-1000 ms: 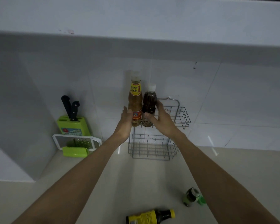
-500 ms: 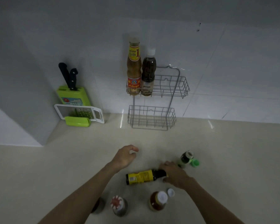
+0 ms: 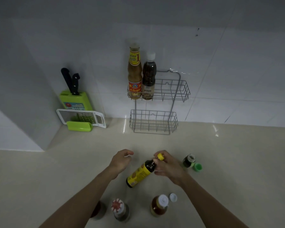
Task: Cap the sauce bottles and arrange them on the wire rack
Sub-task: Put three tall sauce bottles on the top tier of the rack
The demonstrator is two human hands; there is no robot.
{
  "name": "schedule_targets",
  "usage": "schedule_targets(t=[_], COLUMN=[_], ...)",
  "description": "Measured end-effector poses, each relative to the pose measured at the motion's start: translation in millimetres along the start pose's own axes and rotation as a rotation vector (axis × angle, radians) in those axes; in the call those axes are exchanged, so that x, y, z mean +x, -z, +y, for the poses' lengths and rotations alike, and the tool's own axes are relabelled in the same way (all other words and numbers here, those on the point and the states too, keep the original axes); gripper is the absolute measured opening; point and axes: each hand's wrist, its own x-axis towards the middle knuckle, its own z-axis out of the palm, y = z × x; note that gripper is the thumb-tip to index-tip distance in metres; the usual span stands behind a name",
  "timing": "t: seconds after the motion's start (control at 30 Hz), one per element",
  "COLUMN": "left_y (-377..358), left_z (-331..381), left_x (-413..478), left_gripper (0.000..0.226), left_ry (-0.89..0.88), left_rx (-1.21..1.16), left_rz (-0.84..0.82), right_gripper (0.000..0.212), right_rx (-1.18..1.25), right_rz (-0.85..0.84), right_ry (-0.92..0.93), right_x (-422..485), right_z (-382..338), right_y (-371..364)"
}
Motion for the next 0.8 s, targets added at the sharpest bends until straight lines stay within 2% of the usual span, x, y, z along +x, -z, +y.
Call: schedule_targets(t=[0.07,0.23,0.47,0.57,0.67,0.8], left_y=[3.3,20.2,57.2,72.2,80.5,79.0], left_z=[4.5,33.5,146.0,190.4,217.0,225.8], left_x=[0.2,6.8,21.1,20.2,16.2,16.6], left_gripper=[0.033,0.041,0.065,0.077,0.077,0.067], left_ry=[-0.005,-0.081,-0.357,-0.418,-0.421,-0.461], left_rx=[-0.031,-0.103,-0.213,-0.279,-0.311,-0.299], left_rz=[0.028,0.166,0.329,0.328,0.281,0.236], right_gripper=[0.019,0.028,0.032,0.032,0.031,0.032], right_rx=[0.047,0.030,-0.038,-0.110,-0.200,-0.254], right_rz=[-0.004,0.010,0.073,0.132,0.194,0.160], right_ry=[0.069,0.313,0.781,0.937,0.997,0.936], right_x=[0.5,-0.6,-14.2,-11.9,1.9,26.6], right_z=[-8.3,-78.3,-234.1,-281.3,-305.8,-316.3], right_y=[-5.4,-0.1,13.0,14.3,15.7,16.4])
